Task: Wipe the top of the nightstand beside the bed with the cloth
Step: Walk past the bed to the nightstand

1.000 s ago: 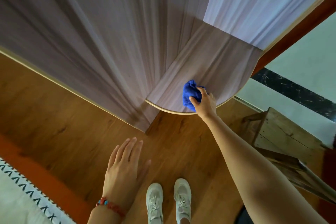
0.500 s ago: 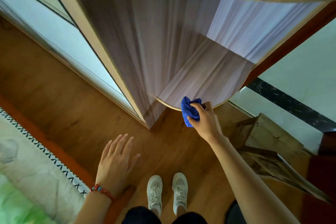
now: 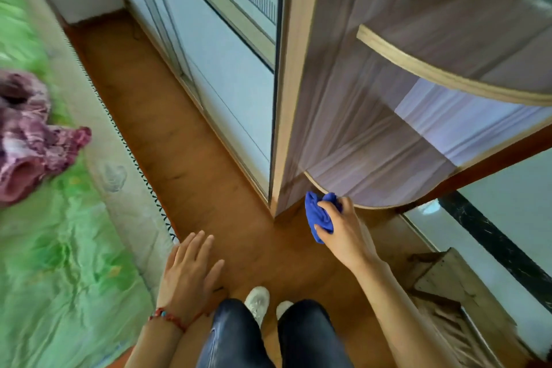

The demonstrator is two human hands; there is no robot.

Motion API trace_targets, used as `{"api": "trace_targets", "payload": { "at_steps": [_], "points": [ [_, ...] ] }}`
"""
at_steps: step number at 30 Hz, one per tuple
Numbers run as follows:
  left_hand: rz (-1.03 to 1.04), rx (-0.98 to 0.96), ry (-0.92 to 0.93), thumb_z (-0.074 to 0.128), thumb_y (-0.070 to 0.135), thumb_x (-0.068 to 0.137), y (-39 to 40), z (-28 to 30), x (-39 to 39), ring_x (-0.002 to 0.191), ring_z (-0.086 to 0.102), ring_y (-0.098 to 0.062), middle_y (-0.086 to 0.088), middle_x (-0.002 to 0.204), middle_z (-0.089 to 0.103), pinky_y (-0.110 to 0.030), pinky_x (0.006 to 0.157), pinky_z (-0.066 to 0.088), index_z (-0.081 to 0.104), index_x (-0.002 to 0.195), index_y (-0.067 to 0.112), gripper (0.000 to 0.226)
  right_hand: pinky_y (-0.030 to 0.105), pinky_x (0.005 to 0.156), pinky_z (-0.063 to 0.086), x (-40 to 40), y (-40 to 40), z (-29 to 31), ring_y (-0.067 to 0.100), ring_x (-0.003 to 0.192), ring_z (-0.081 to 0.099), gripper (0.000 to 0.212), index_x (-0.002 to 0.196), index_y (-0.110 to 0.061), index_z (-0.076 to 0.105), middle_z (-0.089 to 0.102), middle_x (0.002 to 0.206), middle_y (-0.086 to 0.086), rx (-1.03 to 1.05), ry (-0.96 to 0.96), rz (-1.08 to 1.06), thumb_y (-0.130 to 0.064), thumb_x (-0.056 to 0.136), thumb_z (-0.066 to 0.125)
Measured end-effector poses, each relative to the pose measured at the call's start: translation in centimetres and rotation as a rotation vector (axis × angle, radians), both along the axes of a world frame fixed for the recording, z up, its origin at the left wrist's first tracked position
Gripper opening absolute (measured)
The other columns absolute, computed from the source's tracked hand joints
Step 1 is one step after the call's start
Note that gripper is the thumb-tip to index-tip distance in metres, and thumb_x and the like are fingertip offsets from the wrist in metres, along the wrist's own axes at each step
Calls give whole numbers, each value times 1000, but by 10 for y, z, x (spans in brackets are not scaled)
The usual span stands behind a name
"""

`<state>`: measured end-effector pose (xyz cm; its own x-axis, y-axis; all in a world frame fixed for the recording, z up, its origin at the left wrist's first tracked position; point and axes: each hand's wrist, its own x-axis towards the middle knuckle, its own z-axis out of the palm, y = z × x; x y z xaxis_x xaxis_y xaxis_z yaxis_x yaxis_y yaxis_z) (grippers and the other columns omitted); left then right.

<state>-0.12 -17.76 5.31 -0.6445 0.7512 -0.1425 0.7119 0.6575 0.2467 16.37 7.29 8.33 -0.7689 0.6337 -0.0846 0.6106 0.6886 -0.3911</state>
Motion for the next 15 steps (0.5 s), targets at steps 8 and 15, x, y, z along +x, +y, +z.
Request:
{"api": "trace_targets", "payload": {
  "at_steps": [8, 15],
  "points": [
    [363, 56, 38, 31, 52, 91, -55, 18, 61, 107, 53, -33, -17, 112, 62, -45, 91, 39, 63, 111, 2, 63, 31, 54, 48, -20, -24, 20, 30, 77, 61, 37, 112, -14, 54, 46, 112, 12, 5, -55, 392, -22, 79, 68],
    [683, 13, 50, 14, 56, 95, -139, 27, 121, 107, 57, -36, -19, 114, 62, -45, 94, 34, 64, 110, 1, 76, 28, 62, 48, -41, -86, 26, 28, 81, 60, 40, 117, -12, 53, 44, 119, 13, 8, -67, 664, -21, 81, 67]
  ]
}}
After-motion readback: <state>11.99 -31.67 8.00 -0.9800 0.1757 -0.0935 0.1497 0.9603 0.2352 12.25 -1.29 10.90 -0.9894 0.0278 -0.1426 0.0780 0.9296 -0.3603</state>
